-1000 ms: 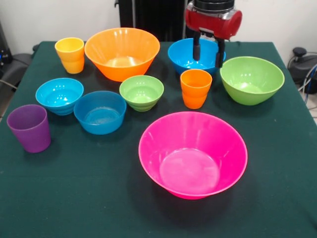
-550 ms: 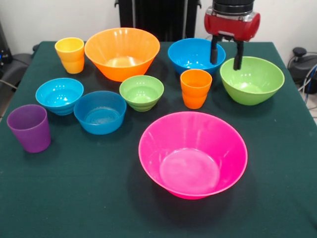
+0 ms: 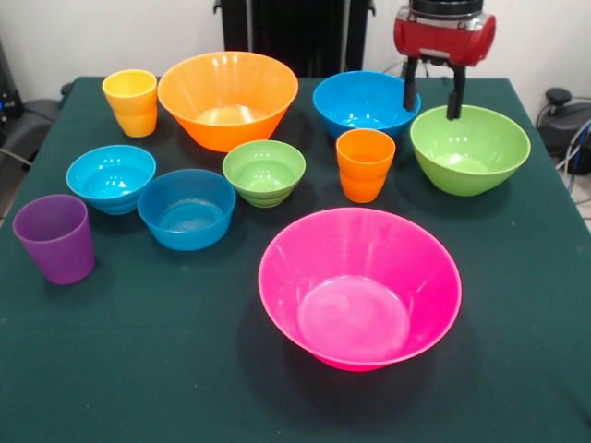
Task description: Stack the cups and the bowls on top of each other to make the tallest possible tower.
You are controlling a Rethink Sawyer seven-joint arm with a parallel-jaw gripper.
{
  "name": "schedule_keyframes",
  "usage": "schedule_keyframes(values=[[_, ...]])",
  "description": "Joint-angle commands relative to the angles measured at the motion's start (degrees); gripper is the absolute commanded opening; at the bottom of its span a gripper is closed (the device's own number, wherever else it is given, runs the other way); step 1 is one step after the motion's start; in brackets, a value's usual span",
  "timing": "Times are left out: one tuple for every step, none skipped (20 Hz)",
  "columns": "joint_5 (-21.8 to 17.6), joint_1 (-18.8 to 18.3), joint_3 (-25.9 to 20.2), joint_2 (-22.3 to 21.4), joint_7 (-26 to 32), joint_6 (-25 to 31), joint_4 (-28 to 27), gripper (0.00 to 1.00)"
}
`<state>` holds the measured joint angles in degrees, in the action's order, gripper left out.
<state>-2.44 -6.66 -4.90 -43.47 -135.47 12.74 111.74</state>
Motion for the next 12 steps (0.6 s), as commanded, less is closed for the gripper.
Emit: schedule_keyframes(values=[[-2.5,-4.7,-8.0,-5.5,0.5,1.6,9.5,1.0],[-2.7,-5.9,-9.4,-5.6,0.5,0.3,10.5,1.0],[-3.4,-6.7,-10.0,-5.5,0.6,-1.2,10.7,1.0],[-4.1,-7.5,-10.7,-5.4,0.7,-2.8,11.0,1.0],[-5.1,-7.2,-9.8,-4.5,0.6,-4.0,10.4,1.0],[-5.7,-7.3,-9.4,-2.7,1.1,-4.2,9.3,1.0],[-5.9,-7.4,-9.3,-1.3,1.8,-2.9,8.3,1.0],[-6.0,-7.5,-9.2,0.2,2.5,-1.5,7.3,1.0],[-5.8,-7.4,-8.9,0.8,3.0,0.8,6.8,1.0],[-5.8,-5.8,-7.0,0.7,1.8,1.5,6.3,1.0],[-5.7,-3.5,-4.5,0.3,-0.2,1.7,5.9,1.0],[-5.5,-1.4,-2.1,0.1,-2.0,1.4,5.2,1.0]])
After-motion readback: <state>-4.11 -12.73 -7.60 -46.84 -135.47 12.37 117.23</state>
